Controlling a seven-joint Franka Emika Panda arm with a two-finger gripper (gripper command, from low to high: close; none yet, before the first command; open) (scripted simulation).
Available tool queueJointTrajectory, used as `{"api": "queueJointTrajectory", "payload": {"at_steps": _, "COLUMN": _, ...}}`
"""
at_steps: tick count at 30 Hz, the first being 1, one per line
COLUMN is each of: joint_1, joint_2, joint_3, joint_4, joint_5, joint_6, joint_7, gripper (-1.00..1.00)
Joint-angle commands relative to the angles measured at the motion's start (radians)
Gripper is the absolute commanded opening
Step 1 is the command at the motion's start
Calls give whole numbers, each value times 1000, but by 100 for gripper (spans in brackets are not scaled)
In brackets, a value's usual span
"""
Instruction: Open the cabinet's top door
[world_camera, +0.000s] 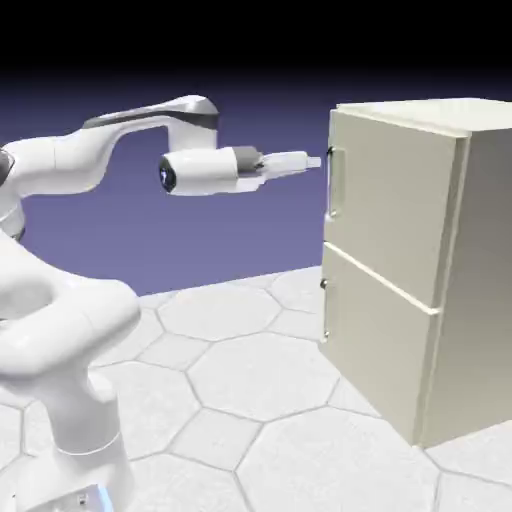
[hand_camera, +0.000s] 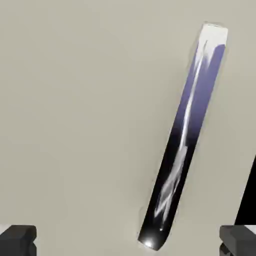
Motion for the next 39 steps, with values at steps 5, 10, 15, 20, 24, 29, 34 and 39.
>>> {"api": "queueJointTrajectory", "payload": {"at_steps": 5, "joint_1": -58, "joint_2": -37, "joint_3": 73, "joint_4": 30, "joint_5": 162, "joint_6": -2, "joint_7": 80, "gripper": 0}}
{"api": "queueJointTrajectory", "payload": {"at_steps": 10, "joint_1": -222, "joint_2": -13, "joint_3": 130, "joint_4": 155, "joint_5": 170, "joint_6": -33, "joint_7": 84, "gripper": 0}}
{"api": "queueJointTrajectory", "payload": {"at_steps": 15, "joint_1": -122, "joint_2": 15, "joint_3": 81, "joint_4": 46, "joint_5": 170, "joint_6": -120, "joint_7": 32, "gripper": -100}}
{"api": "queueJointTrajectory", "payload": {"at_steps": 20, "joint_1": 59, "joint_2": 105, "joint_3": -32, "joint_4": -114, "joint_5": 170, "joint_6": -241, "joint_7": -108, "gripper": -100}}
{"api": "queueJointTrajectory", "payload": {"at_steps": 24, "joint_1": 204, "joint_2": 199, "joint_3": -147, "joint_4": -201, "joint_5": 170, "joint_6": -294, "joint_7": -249, "gripper": -100}}
{"api": "queueJointTrajectory", "payload": {"at_steps": 29, "joint_1": 385, "joint_2": 296, "joint_3": -310, "joint_4": -278, "joint_5": 153, "joint_6": -329, "joint_7": -401, "gripper": -100}}
{"api": "queueJointTrajectory", "payload": {"at_steps": 34, "joint_1": 555, "joint_2": 244, "joint_3": -489, "joint_4": -429, "joint_5": -49, "joint_6": -438, "joint_7": -315, "gripper": -100}}
{"api": "queueJointTrajectory", "payload": {"at_steps": 39, "joint_1": 670, "joint_2": 167, "joint_3": -664, "joint_4": -556, "joint_5": -266, "joint_6": -548, "joint_7": -230, "gripper": -100}}
